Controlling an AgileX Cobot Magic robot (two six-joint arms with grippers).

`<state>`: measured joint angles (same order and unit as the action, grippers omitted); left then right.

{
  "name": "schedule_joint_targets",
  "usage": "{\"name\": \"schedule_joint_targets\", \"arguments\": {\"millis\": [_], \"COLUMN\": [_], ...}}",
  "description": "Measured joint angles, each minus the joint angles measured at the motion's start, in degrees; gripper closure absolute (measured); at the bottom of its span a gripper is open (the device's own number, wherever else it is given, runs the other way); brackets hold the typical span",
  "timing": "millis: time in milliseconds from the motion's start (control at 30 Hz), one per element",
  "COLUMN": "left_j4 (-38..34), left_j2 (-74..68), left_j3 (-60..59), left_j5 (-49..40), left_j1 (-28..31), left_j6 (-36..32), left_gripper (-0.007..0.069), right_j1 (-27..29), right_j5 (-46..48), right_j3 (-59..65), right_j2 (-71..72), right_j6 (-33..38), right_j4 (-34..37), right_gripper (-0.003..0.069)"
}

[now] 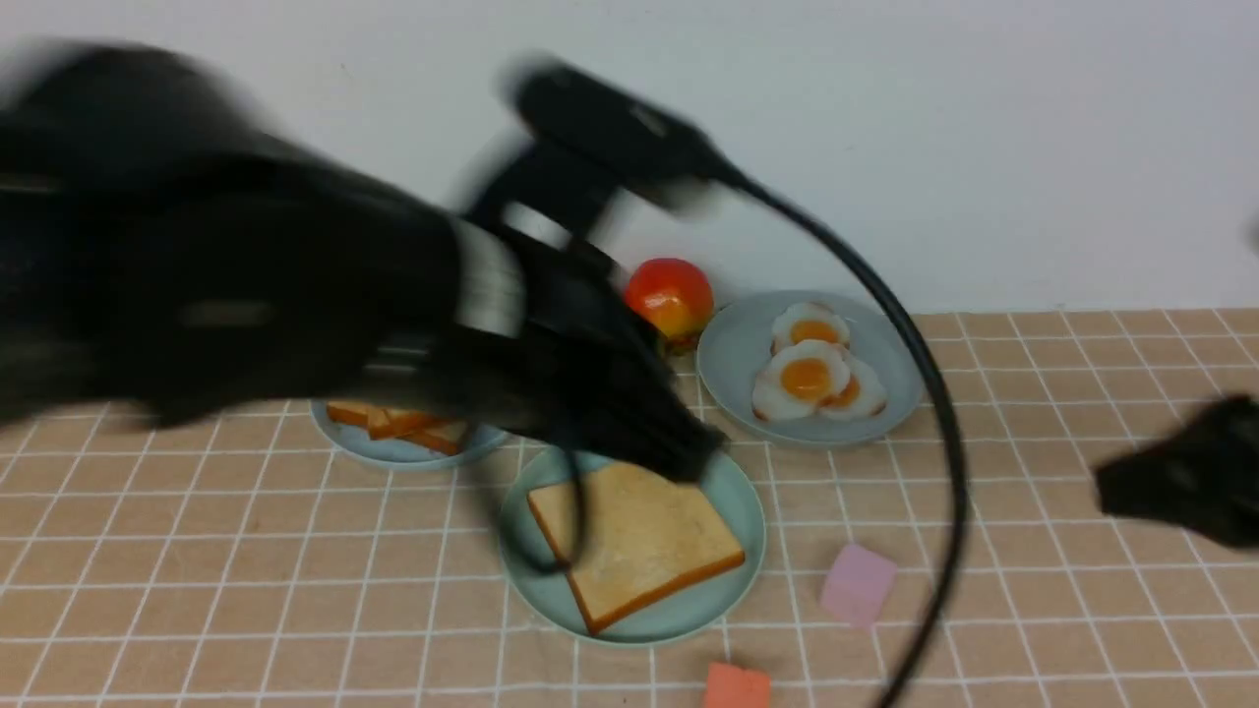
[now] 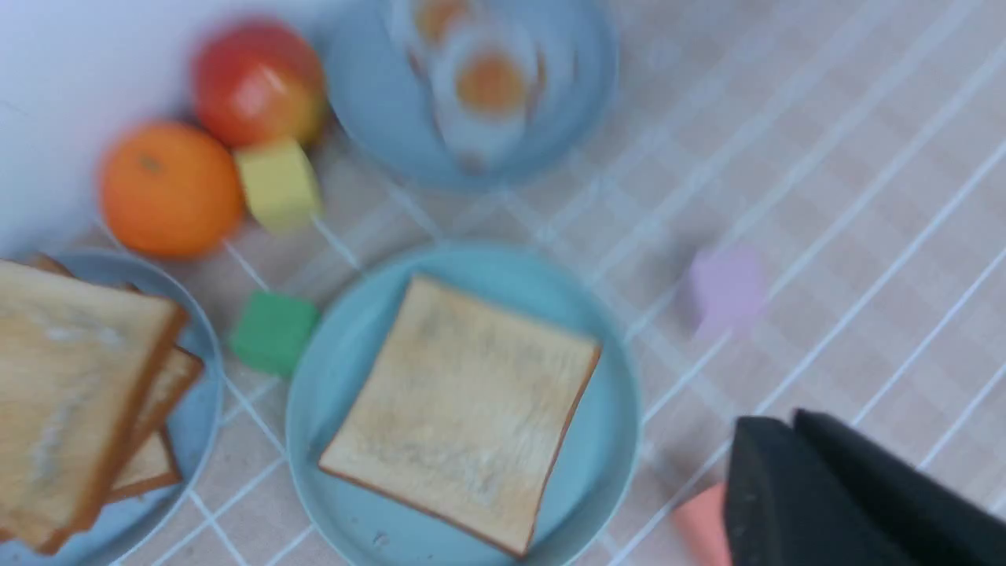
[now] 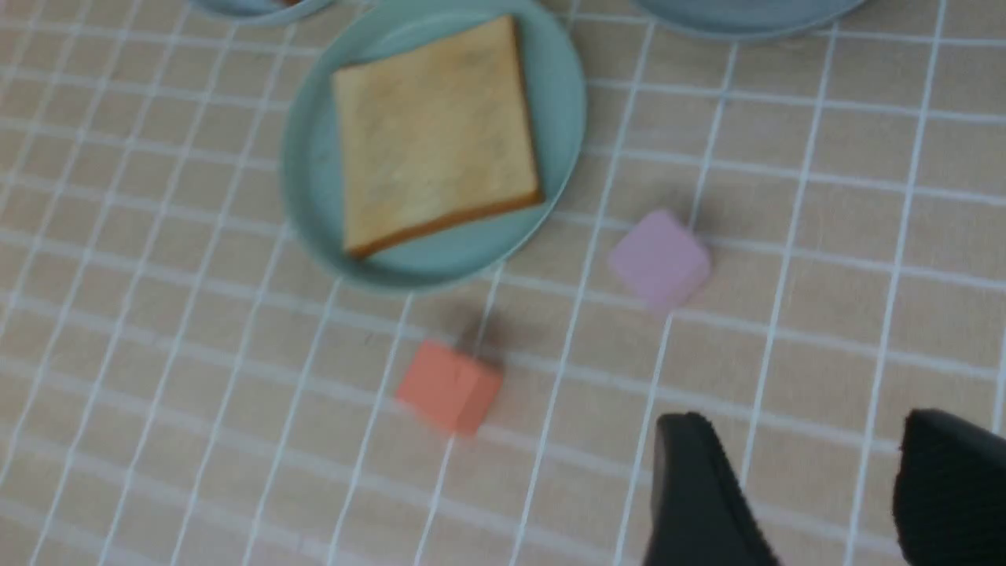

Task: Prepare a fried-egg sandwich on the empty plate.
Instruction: Use the right arm to grab a fried egg

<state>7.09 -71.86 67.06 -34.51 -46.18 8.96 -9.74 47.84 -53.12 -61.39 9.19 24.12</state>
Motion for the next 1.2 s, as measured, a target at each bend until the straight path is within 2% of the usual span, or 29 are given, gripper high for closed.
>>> {"name": "schedule_joint_targets", "arguments": {"millis": [100, 133, 300, 500, 833, 1200], "left_j4": [0.1, 0.0, -0.2, 0.1, 0.2, 0.2], "left_j2": [11.1, 11.1, 29.1, 42.5, 44.4, 44.4], "left_j3": [-8.2, -8.8, -24.6, -35.4, -37.5, -37.5], "left_j5": [3.9, 3.9, 12.2, 21.2, 23.4, 23.2], "left_j1": [0.0, 0.0, 0.0, 0.0, 0.0, 0.0], "left_j6": [3.3, 3.5, 9.4, 10.8, 11.1, 11.1], "left_gripper": [0.0638, 0.0638, 0.0638, 0.0638, 0.0638, 0.0638], "right_j1": [0.0, 0.0, 0.0, 0.1, 3.5, 4.4], "right_j5": [-5.3, -5.3, -8.9, -9.9, -7.5, -8.7], "right_j3": [-2.3, -2.5, -11.4, -25.0, -43.6, -50.1], "right_j2": [-9.1, -9.7, -27.6, -44.5, -62.5, -68.8], "right_j6": [0.0, 0.0, 1.2, 2.7, 3.3, 3.8], "right_j4": [0.7, 0.7, 2.7, 4.7, 12.5, 16.0], "right_gripper": [0.0298, 0.0297, 0.0298, 0.0297, 0.0297, 0.0297]}}
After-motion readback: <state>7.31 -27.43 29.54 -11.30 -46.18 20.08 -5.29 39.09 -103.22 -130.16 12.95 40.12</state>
